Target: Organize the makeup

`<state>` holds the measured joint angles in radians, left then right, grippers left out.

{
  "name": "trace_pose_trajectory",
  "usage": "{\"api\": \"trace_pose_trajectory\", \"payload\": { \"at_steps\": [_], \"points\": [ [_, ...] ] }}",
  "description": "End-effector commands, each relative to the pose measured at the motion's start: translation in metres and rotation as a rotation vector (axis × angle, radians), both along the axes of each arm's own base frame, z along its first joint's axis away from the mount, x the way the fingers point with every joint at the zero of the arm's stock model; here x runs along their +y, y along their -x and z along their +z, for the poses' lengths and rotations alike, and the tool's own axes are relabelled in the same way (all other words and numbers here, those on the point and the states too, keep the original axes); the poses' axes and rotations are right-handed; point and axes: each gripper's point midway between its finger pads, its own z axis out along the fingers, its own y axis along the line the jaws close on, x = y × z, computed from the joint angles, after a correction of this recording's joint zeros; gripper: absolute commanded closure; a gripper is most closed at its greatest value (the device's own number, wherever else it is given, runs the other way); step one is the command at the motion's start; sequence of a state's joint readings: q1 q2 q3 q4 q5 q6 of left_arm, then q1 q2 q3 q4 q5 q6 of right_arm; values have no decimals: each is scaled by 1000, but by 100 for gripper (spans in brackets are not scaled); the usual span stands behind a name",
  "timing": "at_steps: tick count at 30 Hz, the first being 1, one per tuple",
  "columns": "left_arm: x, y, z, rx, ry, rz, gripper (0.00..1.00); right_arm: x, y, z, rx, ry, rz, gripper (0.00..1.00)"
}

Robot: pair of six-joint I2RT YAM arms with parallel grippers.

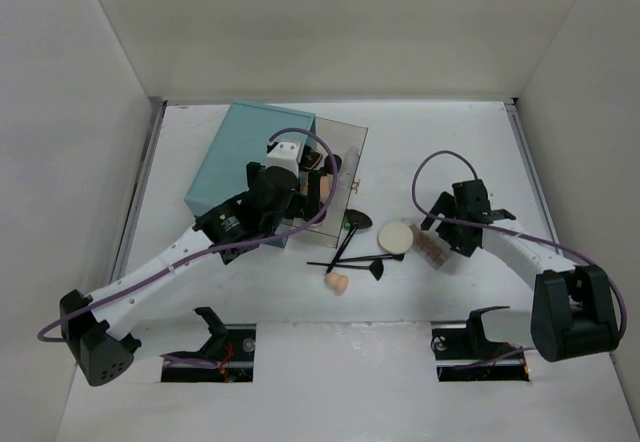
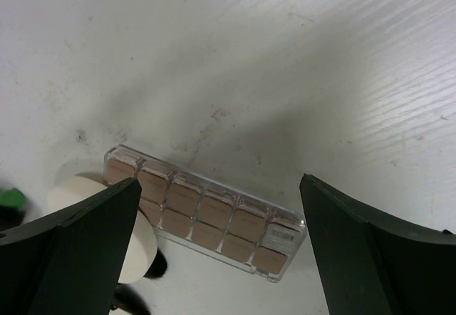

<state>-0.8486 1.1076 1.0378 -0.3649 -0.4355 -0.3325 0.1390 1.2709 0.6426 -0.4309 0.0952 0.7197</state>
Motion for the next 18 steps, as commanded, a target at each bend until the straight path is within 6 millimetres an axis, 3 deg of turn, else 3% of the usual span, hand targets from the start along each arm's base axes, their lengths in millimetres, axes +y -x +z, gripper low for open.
{"api": "trace_pose_trajectory", "payload": {
  "at_steps": [1,15,18],
  "points": [
    [12,4,5,-14,26,37,0,20,-5,10,-70,-69,42,0],
    [29,4,5,-19,31,82,0,103,57,17,-65,-258,268,0],
    [31,4,4,-18,30,85,0,101,62,16,-66,-198,274,0]
  ]
}}
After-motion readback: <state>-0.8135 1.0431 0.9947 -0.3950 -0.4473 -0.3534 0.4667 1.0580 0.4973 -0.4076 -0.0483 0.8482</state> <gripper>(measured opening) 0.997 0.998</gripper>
